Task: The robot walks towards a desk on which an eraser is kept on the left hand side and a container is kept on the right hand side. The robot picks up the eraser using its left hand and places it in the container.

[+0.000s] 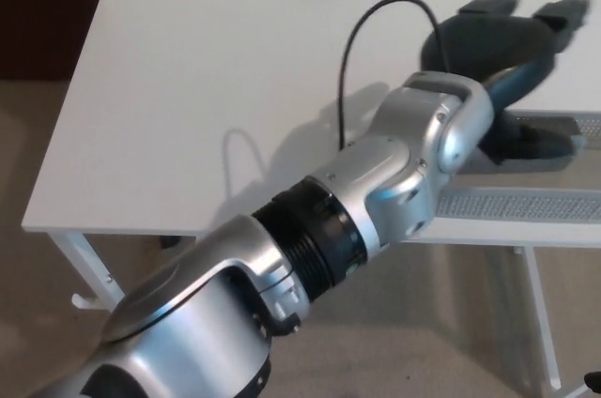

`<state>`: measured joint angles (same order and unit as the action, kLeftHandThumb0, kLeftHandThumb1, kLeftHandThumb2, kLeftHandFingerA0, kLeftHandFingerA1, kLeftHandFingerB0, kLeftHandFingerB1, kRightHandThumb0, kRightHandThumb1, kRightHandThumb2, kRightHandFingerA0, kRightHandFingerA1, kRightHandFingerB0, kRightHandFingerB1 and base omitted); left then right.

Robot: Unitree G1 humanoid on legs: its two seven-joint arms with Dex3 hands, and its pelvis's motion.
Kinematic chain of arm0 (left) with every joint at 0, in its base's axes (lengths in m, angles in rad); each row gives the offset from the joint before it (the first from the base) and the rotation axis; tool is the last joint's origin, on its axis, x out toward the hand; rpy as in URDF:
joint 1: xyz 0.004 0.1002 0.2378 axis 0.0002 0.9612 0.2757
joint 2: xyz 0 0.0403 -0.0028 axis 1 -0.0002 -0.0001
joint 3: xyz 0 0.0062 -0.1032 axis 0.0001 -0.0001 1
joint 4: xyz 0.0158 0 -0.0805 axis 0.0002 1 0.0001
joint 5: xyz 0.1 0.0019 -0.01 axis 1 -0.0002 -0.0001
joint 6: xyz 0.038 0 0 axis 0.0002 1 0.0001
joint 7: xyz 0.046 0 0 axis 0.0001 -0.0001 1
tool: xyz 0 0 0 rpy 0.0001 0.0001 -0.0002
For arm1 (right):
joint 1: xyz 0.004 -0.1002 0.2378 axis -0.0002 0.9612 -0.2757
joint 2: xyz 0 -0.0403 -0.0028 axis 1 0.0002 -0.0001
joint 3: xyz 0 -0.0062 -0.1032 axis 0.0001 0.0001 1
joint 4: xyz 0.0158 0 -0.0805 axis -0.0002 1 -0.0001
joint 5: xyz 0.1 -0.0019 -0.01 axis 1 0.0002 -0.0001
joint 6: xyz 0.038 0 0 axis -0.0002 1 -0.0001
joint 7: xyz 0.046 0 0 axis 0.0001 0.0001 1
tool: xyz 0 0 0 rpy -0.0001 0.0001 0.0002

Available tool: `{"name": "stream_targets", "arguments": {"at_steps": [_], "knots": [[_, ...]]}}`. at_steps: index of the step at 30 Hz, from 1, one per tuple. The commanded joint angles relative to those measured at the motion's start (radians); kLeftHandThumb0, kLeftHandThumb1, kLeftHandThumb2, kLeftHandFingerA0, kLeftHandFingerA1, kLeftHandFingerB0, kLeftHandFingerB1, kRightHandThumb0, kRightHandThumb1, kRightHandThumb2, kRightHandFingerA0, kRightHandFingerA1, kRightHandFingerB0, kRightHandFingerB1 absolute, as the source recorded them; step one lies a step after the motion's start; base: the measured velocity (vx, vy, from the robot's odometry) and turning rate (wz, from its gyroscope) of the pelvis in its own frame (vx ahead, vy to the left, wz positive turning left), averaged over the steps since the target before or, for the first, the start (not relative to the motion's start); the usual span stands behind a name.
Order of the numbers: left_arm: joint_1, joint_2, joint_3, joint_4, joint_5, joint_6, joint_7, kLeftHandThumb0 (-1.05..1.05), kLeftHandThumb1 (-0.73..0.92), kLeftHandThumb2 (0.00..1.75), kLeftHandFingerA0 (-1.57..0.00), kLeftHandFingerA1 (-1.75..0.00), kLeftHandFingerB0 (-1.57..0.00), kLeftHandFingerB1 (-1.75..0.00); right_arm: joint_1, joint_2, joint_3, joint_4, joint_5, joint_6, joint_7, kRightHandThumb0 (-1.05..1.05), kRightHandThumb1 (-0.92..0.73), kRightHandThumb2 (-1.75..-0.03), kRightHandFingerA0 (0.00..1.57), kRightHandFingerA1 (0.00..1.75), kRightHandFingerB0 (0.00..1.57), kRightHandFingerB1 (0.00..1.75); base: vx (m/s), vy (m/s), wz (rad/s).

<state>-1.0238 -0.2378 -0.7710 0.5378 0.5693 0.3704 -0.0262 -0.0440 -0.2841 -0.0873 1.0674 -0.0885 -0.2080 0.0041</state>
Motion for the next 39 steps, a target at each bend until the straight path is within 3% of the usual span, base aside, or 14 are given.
{"name": "stream_targets", "arguments": {"at_steps": [1, 7, 11, 16, 18, 25, 26, 27, 29, 30, 32, 33, 35, 39], "knots": [[0.214, 0.242, 0.018, -0.883, 0.026, 0.005, -0.299, -0.98, 0.58, 0.99, 0.0, 0.0, 0.0, -0.07, -0.013, -0.028, 0.004, 0.02, -0.006, 0.008, 0.005, -0.22, -0.54, -0.56, 0.73, 0.49, 0.66, 0.48, 0.0, 0.0, 0.0], [0.439, 0.425, 0.356, -1.436, -0.406, 0.141, -0.539, -0.72, 0.55, 0.58, 0.0, -0.17, -0.08, -0.27, -0.057, -0.04, 0.005, 0.042, -0.011, -0.011, 0.008, -0.3, -0.51, -0.55, 0.79, 0.53, 0.67, 0.48, 0.0, 0.0, 0.0], [0.612, 0.523, 0.653, -1.578, -0.835, 0.145, -0.618, -0.78, 0.48, 0.86, -0.06, -0.19, -0.14, -0.41, -0.096, -0.055, 0.009, 0.065, -0.017, 0.015, 0.016, -0.23, -0.55, -0.54, 0.7, 0.48, 0.66, 0.48, 0.0, 0.0, 0.0], [1.185, 0.693, 0.747, -1.585, -1.028, -0.474, -0.673, -0.87, 0.6, 0.98, -0.13, -0.44, -0.27, -0.48, -0.051, -0.056, 0.016, 0.044, -0.023, 0.016, 0.017, -0.24, -0.55, -0.56, 0.69, 0.49, 0.63, 0.47, 0.0, 0.0, 0.0], [1.385, 0.721, 0.745, -1.582, -1.012, -0.633, -0.676, -0.63, 0.68, 0.61, -0.33, -0.35, -0.64, -0.43, -0.051, -0.064, 0.002, 0.061, -0.012, 0.015, 0.019, -0.21, -0.55, -0.56, 0.69, 0.48, 0.64, 0.47, 0.0, 0.0, 0.0], [1.729, 0.644, 1.052, -1.419, -1.365, -0.661, -1.12, -0.95, 0.82, 0.66, -0.57, -0.43, -0.71, -0.42, -0.03, -0.05, 0.017, 0.082, -0.028, 0.019, -0.002, -0.2, -0.55, -0.56, 0.7, 0.48, 0.64, 0.46, 0.0, 0.0, 0.0], [1.734, 0.62, 1.118, -1.382, -1.433, -0.608, -1.213, -0.99, 0.61, 1.04, -0.43, -0.47, -0.53, -0.51, -0.017, -0.048, 0.018, 0.084, -0.029, 0.016, -0.004, -0.2, -0.55, -0.56, 0.7, 0.48, 0.63, 0.46, 0.0, 0.0, 0.0], [1.749, 0.611, 1.17, -1.36, -1.471, -0.544, -1.261, -0.99, 0.83, 0.67, -0.51, -0.36, -0.62, -0.4, -0.008, -0.046, 0.014, 0.087, -0.024, 0.007, 0.003, -0.2, -0.55, -0.56, 0.68, 0.48, 0.62, 0.46, 0.0, 0.0, 0.0], [1.735, 0.599, 1.221, -1.305, -1.509, -0.501, -1.328, -0.96, 0.79, 0.65, -0.53, -0.39, -0.65, -0.41, -0.008, -0.046, 0.009, 0.095, -0.017, 0.003, 0.012, -0.2, -0.56, -0.56, 0.66, 0.47, 0.61, 0.46, 0.0, 0.0, 0.0], [1.732, 0.583, 1.248, -1.272, -1.522, -0.507, -1.356, -0.92, 0.63, 1.13, -0.47, -0.46, -0.7, -0.58, -0.008, -0.046, 0.012, 0.098, -0.021, 0.004, 0.009, -0.21, -0.55, -0.56, 0.69, 0.48, 0.63, 0.47, 0.0, 0.0, 0.0], [1.739, 0.572, 1.276, -1.235, -1.521, -0.506, -1.373, -1.02, 0.88, 0.69, -0.68, -0.44, -0.8, -0.44, -0.014, -0.047, 0.016, 0.107, -0.027, 0.005, 0.0, -0.21, -0.54, -0.56, 0.7, 0.48, 0.64, 0.47, 0.0, 0.0, 0.0], [1.748, 0.579, 1.288, -1.228, -1.513, -0.493, -1.371, -1.0, 0.66, 1.15, -0.69, -0.52, -0.8, -0.53, -0.018, -0.046, 0.014, 0.112, -0.025, 0.006, 0.001, -0.21, -0.54, -0.56, 0.69, 0.48, 0.65, 0.47, 0.0, 0.0, 0.0], [1.746, 0.592, 1.287, -1.152, -1.487, -0.459, -1.423, -0.95, 0.81, 0.66, -0.77, -0.43, -0.72, -0.41, -0.009, -0.045, 0.013, 0.111, -0.025, 0.001, -0.002, -0.2, -0.54, -0.55, 0.7, 0.48, 0.66, 0.47, 0.0, 0.0, 0.0], [1.713, 0.705, 1.118, -0.899, -1.155, -0.586, -1.286, -0.85, 0.83, 0.66, -0.69, -0.4, -0.65, -0.39, 0.037, -0.039, 0.007, 0.107, -0.017, -0.018, -0.003, -0.22, -0.55, -0.56, 0.69, 0.48, 0.63, 0.47, 0.0, 0.0, 0.0]]}}
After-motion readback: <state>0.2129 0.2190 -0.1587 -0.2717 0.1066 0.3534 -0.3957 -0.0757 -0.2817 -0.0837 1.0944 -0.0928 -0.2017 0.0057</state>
